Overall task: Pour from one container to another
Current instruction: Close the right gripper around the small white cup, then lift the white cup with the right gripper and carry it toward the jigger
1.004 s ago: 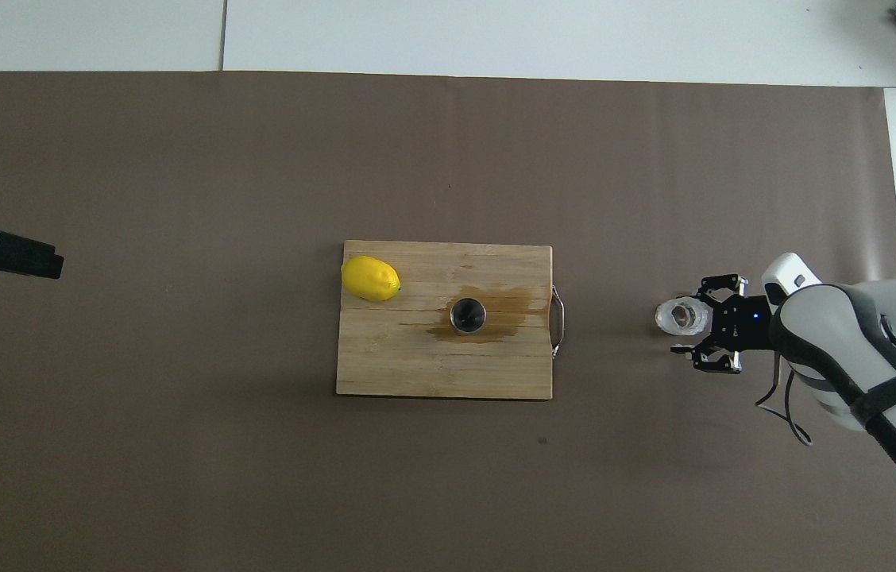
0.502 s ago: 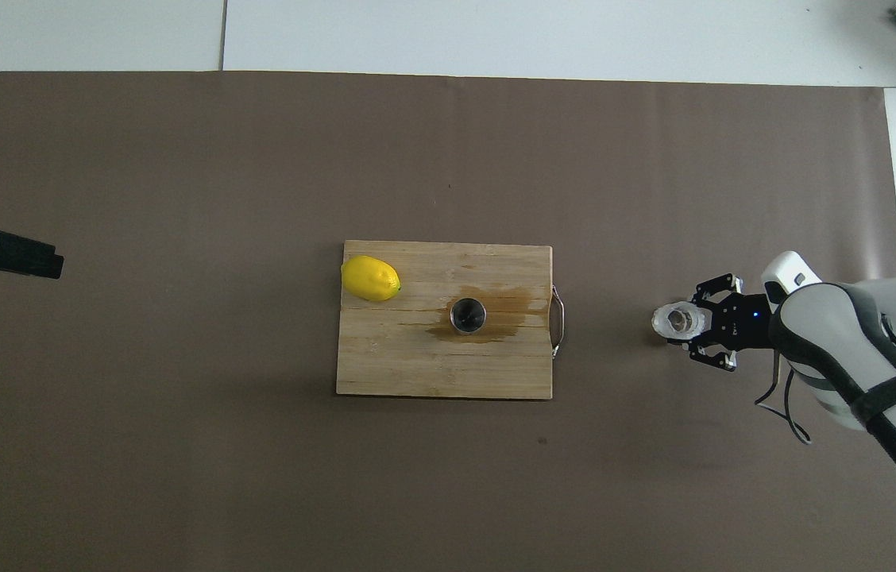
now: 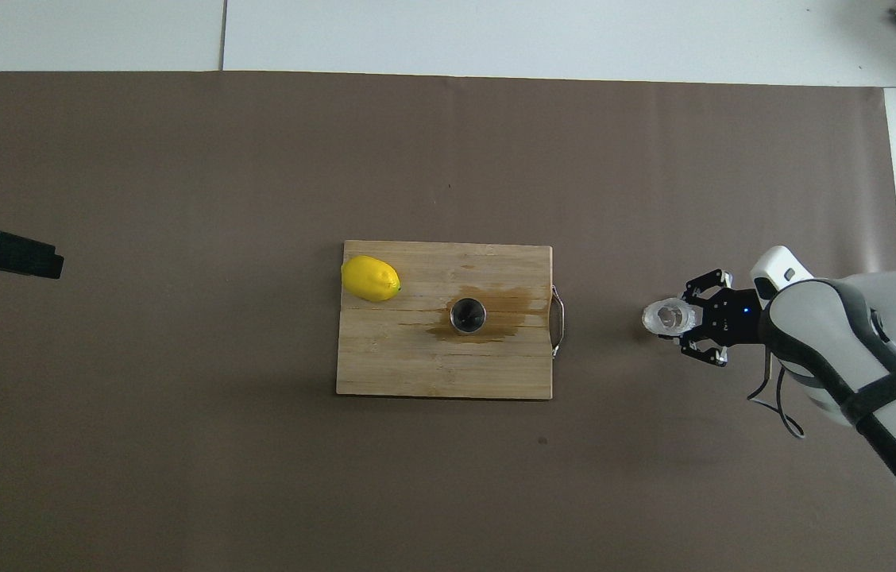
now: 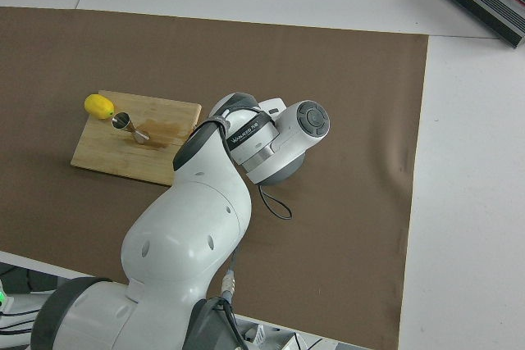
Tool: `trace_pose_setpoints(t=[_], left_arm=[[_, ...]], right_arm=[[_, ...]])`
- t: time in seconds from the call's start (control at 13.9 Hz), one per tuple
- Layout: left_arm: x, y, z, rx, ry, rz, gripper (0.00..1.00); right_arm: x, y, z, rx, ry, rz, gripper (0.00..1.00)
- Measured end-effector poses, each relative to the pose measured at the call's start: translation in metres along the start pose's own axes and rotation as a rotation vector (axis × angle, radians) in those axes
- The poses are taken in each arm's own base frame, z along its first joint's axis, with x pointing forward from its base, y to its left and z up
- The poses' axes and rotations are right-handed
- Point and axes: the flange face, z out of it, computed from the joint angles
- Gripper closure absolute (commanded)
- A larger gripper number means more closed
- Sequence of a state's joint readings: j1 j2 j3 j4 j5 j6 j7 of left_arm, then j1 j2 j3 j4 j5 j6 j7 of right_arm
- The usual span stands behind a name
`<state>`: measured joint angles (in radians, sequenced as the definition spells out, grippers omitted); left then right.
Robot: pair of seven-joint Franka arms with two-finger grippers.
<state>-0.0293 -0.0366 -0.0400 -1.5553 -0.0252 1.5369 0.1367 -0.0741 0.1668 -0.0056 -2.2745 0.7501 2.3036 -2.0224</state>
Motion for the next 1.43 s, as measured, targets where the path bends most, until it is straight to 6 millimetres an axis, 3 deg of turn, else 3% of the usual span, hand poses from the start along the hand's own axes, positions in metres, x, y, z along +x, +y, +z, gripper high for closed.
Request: trace_pose_setpoints(t=[0.36, 0.65, 1.08, 1.43], left_arm=[[0.0, 0.0, 0.0, 0.001, 0.0, 0.0, 0.0], [0.0, 0.0, 0.0, 0.001, 0.0, 0.0, 0.0], [0.0, 0.0, 0.0, 0.001, -0.001, 0.001, 0.0], [0.0, 0.0, 0.0, 0.001, -0.001, 0.001, 0.0]], right_arm=[[0.051, 0.008, -0.008, -0.027, 0.017, 0.015, 0.63], [0.11, 0.007, -0.012, -0.037, 0.028, 0.027, 0.63], [0.191, 0.005, -0.013, -0.044, -0.093, 0.033, 0.63], [0.245, -0.007, -0.006, -0.062, -0.179, 0.021, 0.63]])
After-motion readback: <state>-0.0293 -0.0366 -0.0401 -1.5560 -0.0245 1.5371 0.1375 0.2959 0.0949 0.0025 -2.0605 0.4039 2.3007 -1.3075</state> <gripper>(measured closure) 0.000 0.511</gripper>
